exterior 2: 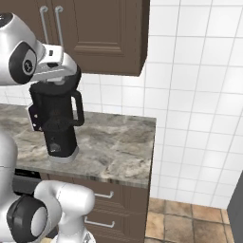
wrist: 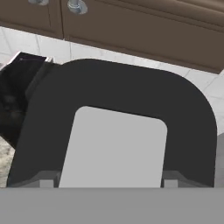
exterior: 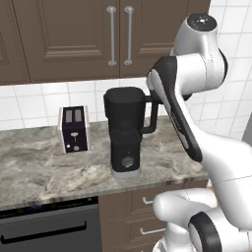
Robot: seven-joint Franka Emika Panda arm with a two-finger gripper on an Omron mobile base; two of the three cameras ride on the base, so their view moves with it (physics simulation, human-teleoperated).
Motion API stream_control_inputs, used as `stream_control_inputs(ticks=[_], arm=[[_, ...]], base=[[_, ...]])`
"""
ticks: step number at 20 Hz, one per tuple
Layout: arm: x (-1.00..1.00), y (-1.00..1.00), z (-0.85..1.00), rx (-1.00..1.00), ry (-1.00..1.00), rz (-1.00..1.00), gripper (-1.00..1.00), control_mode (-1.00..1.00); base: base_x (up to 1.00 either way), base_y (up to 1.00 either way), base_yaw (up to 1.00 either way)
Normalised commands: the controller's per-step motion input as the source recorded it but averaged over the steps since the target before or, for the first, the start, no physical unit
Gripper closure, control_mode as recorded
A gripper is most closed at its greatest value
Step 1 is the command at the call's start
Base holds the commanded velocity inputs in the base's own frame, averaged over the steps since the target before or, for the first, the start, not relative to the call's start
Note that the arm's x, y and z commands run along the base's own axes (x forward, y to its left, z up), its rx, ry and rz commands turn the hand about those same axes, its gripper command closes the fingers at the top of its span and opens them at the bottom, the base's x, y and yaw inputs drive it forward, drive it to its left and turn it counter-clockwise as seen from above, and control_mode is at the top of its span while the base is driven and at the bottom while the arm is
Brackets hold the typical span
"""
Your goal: Open the blender lid, put the tangerine in the blender, close the lid, and start the blender.
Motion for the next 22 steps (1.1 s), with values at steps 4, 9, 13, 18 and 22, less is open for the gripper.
stream_control_inputs(ticks=[4, 9, 13, 18, 22], arm=[[0.04, 0.57, 0.06, 0.00, 0.00, 0.00, 1.00, -1.00], [0.23, 0.40, 0.00, 0.00, 0.07, 0.00, 1.00, -1.00], [0.37, 0.17, 0.00, 0.00, 0.06, 0.00, 1.00, -1.00], [0.38, 0.06, 0.00, 0.00, 0.03, 0.00, 1.00, -1.00], [0.31, 0.17, 0.00, 0.00, 0.05, 0.00, 1.00, -1.00]], base=[[0.00, 0.00, 0.00], [0.00, 0.00, 0.00], [0.00, 0.00, 0.00], [0.00, 0.00, 0.00], [0.00, 0.00, 0.00]])
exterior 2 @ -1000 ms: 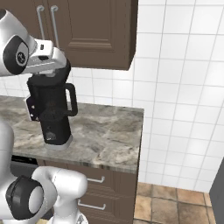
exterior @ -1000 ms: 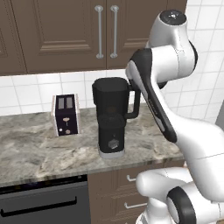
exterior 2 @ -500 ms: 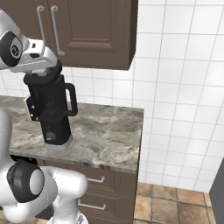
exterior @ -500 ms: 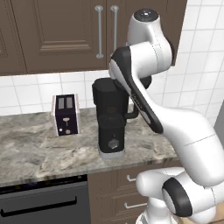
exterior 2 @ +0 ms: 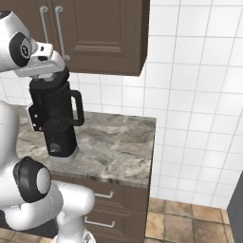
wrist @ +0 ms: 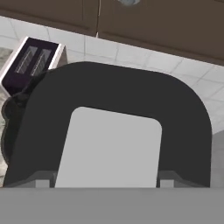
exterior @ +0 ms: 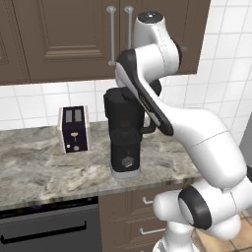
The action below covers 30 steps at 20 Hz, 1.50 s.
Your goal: Open the blender lid, put the tangerine in the blender, close the lid, and start the blender.
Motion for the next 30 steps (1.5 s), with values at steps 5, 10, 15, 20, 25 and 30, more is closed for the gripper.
stream_control_inputs(ticks=[5, 10, 15, 20, 25, 30], arm=[[0.31, 0.27, -0.08, 0.00, 0.04, 0.00, 1.00, -1.00], [0.27, 0.27, -0.07, 0.00, 0.00, 0.00, 1.00, -1.00], [0.40, 0.14, -0.03, 0.00, 0.00, 0.00, 1.00, -1.00], [0.37, 0.05, -0.03, 0.00, 0.01, 0.00, 1.00, -1.00], [0.01, 0.01, -0.19, 0.00, 0.00, 0.03, 1.00, -1.00], [0.00, 0.00, -0.36, 0.03, 0.00, 0.02, 1.00, -1.00]], base=[[0.00, 0.00, 0.00], [0.00, 0.00, 0.00], [0.00, 0.00, 0.00], [0.00, 0.00, 0.00], [0.00, 0.00, 0.00], [0.00, 0.00, 0.00]])
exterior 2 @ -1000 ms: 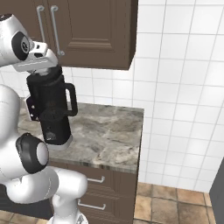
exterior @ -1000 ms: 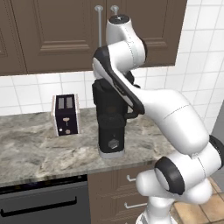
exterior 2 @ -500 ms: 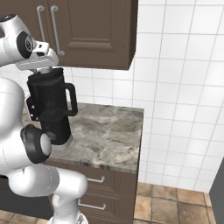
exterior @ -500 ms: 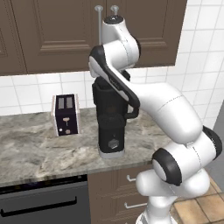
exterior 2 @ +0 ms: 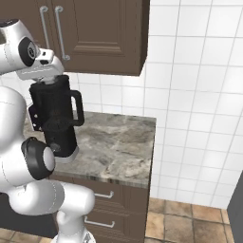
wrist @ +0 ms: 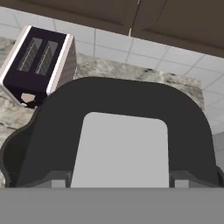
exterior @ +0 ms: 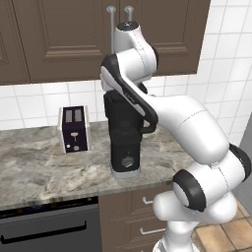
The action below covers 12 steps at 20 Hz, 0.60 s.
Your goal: Open the blender lid, put the tangerine in the blender, close the lid, and start the blender.
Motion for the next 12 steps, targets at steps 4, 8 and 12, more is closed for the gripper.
stream_control_inputs(ticks=[4, 8, 12], arm=[[0.00, 0.00, -0.36, 0.09, 0.00, 0.01, 1.00, -1.00], [0.00, 0.01, -0.19, 0.08, 0.00, 0.00, 1.00, -1.00], [0.00, 0.13, -0.11, 0.07, 0.00, 0.00, 1.00, -1.00]], base=[[0.00, 0.00, 0.00], [0.00, 0.00, 0.00], [0.00, 0.00, 0.00]])
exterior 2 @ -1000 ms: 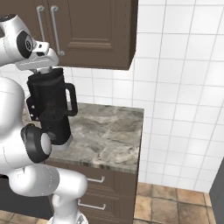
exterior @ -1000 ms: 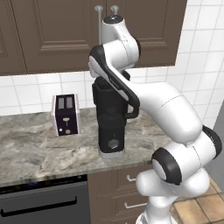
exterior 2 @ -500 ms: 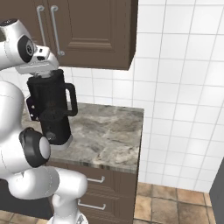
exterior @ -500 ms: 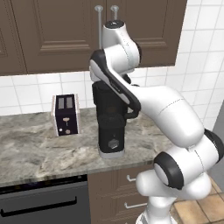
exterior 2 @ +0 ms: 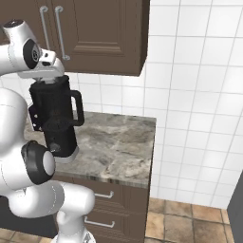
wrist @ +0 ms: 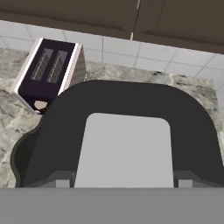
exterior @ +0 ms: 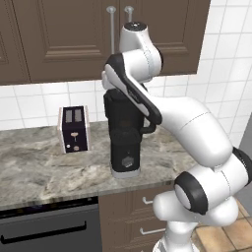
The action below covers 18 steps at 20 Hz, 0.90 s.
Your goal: Open the blender lid, put the tangerine in the blender, close the lid, and start the blender.
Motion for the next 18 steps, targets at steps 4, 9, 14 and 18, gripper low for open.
stream_control_inputs(ticks=[4, 9, 14, 18], arm=[[0.00, 0.09, -0.06, 0.08, 0.05, 0.00, 1.00, -1.00], [0.00, 0.08, -0.19, 0.07, 0.02, 0.00, 1.00, -1.00], [0.00, 0.20, -0.61, 0.02, 0.01, 0.00, 1.00, -1.00], [0.00, 0.25, -0.81, 0.00, 0.01, 0.00, 1.00, -1.00]], base=[[0.00, 0.00, 0.00], [0.00, 0.00, 0.00], [0.00, 0.00, 0.00], [0.00, 0.00, 0.00]])
